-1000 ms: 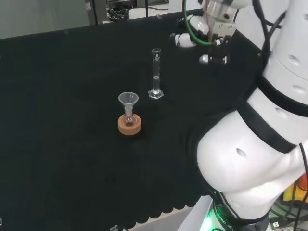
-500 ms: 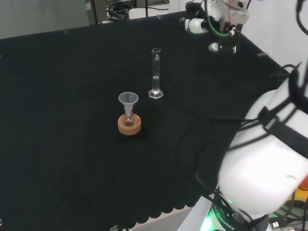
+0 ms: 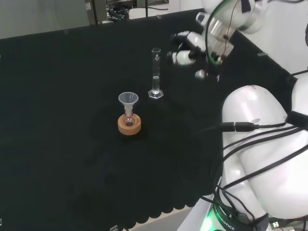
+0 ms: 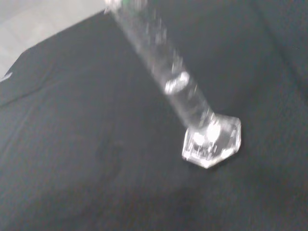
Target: Pick up the graduated cylinder.
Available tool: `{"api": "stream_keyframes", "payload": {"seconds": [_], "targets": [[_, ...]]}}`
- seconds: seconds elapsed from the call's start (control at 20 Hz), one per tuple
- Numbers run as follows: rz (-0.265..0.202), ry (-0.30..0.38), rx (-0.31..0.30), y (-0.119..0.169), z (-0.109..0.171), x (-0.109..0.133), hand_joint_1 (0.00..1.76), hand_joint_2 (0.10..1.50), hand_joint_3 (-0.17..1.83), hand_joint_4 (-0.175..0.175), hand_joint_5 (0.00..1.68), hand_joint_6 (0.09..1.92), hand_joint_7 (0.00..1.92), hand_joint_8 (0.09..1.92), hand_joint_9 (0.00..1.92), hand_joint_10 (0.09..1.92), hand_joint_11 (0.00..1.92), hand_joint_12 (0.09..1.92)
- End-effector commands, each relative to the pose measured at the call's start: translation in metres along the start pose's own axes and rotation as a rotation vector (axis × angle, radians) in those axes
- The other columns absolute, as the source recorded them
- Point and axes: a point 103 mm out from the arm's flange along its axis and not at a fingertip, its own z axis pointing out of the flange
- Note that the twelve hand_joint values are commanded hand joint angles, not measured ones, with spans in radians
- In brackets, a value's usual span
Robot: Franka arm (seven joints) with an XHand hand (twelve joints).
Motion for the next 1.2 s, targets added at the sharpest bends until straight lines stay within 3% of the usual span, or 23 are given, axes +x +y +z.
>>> {"api": "stream_keyframes", "payload": {"seconds": [0.05,0.55,0.8,1.2], "targets": [[-0.068,0.117,0.01,0.003,0.051,-0.01,0.81,1.0,-0.17,-0.052,0.47,0.09,0.23,0.71,0.48,0.68,0.21,1.38],[-0.087,0.229,-0.018,0.02,0.067,-0.01,0.88,0.99,-0.17,-0.051,0.47,0.09,0.25,0.7,0.48,0.65,0.21,1.36],[-0.08,0.32,-0.046,0.029,0.072,-0.01,0.91,0.98,-0.17,-0.047,0.45,0.09,0.25,0.69,0.44,0.63,0.19,1.35],[-0.1,0.407,-0.048,0.039,0.076,-0.014,0.93,0.96,-0.17,-0.041,0.4,0.09,0.35,0.67,0.48,0.64,0.2,1.35]]}}
